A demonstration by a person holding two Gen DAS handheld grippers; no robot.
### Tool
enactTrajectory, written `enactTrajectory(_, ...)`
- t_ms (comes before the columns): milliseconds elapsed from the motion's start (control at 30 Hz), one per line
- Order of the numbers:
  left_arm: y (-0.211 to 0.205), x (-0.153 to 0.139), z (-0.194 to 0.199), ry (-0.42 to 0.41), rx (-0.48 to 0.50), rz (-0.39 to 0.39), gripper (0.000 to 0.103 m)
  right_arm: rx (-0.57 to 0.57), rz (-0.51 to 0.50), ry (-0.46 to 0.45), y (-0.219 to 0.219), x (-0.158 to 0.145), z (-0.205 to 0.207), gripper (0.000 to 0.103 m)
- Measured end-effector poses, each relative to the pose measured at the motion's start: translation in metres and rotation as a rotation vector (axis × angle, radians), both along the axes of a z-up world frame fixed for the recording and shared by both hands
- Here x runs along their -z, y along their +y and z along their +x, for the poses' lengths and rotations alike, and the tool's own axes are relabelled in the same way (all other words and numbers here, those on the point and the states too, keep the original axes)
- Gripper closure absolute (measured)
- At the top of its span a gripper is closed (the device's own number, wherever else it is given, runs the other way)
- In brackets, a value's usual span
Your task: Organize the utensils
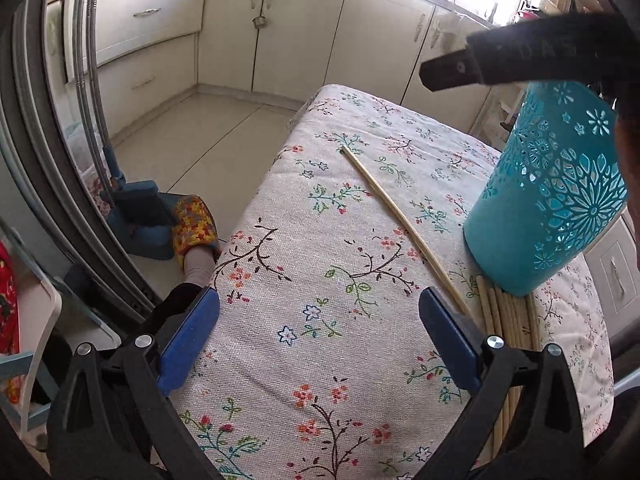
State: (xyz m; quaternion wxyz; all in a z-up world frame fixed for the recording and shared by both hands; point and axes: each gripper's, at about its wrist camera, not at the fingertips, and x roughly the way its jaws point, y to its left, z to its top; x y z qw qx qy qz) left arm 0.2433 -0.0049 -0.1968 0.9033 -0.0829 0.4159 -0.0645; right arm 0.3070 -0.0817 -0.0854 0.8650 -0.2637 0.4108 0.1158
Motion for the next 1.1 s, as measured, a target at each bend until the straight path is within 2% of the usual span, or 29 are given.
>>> enactTrajectory(167, 0.0, 0.0, 0.0, -0.005, 0.001, -0.01, 0.008, -0.027, 0.068, -0.035, 0.004, -0.01, -0.01, 0.054)
enactTrajectory(267, 0.0, -0.001, 0.0, -0.004, 0.004, -0.007, 0.008, -0.083, 0.06, 0.023, 0.026, 0.005, -0.012, 0.054)
enactTrajectory(333, 0.001, -0.001, -0.001, -0.004, 0.002, -0.013, 0.008, -0.078, 0.038, 0.069, 0.037, 0.019, -0.007, 0.055)
enactTrajectory(367, 0.005, -0.001, -0.002, -0.014, -0.006, -0.039, 0.008, -0.052, 0.06, 0.108, 0.037, 0.026, 0.001, 0.056)
enactTrajectory(433, 0.005, 0.0, -0.002, -0.013, 0.0, -0.035, 0.008, 0.033, 0.121, 0.212, 0.031, 0.046, 0.024, 0.068)
enactTrajectory(500, 0.003, 0.001, -0.002, -0.012, 0.001, -0.027, 0.008, 0.121, 0.184, 0.275, 0.02, 0.062, 0.043, 0.071)
enactTrajectory(567, 0.004, 0.001, -0.002, -0.015, 0.0, -0.038, 0.008, 0.201, 0.211, 0.31, 0.01, 0.077, 0.058, 0.076)
enactTrajectory(667, 0.003, 0.002, -0.002, -0.016, 0.001, -0.039, 0.008, 0.241, 0.2, 0.302, 0.007, 0.093, 0.064, 0.079)
enactTrajectory(733, 0.004, 0.002, -0.001, -0.017, 0.003, -0.044, 0.008, 0.238, 0.185, 0.288, 0.009, 0.09, 0.064, 0.082)
enactTrajectory(767, 0.004, 0.002, -0.001, -0.018, 0.003, -0.046, 0.008, 0.232, 0.187, 0.29, 0.011, 0.089, 0.063, 0.087)
enactTrajectory(800, 0.004, 0.002, -0.001, -0.018, 0.004, -0.047, 0.008, 0.223, 0.169, 0.285, 0.015, 0.087, 0.061, 0.098)
enactTrajectory(867, 0.004, 0.003, -0.001, -0.018, 0.006, -0.045, 0.007, 0.205, 0.152, 0.273, 0.019, 0.085, 0.059, 0.098)
enactTrajectory(967, 0.003, 0.003, 0.0, -0.019, 0.006, -0.046, 0.007, 0.187, 0.183, 0.22, 0.022, 0.065, 0.045, 0.098)
enactTrajectory(1000, 0.003, 0.003, 0.0, -0.019, 0.007, -0.048, 0.006, 0.175, 0.221, 0.188, 0.019, 0.05, 0.037, 0.098)
enactTrajectory(1033, 0.003, 0.001, -0.003, -0.038, 0.032, -0.082, 0.006, 0.171, 0.245, 0.166, 0.02, 0.038, 0.03, 0.098)
enactTrajectory(1067, 0.002, 0.002, -0.003, -0.034, 0.029, -0.07, 0.006, 0.165, 0.305, 0.141, 0.016, 0.018, 0.02, 0.098)
enactTrajectory(1100, -0.001, 0.002, -0.002, -0.03, 0.032, -0.055, 0.006, 0.158, 0.322, 0.104, 0.015, 0.003, 0.013, 0.098)
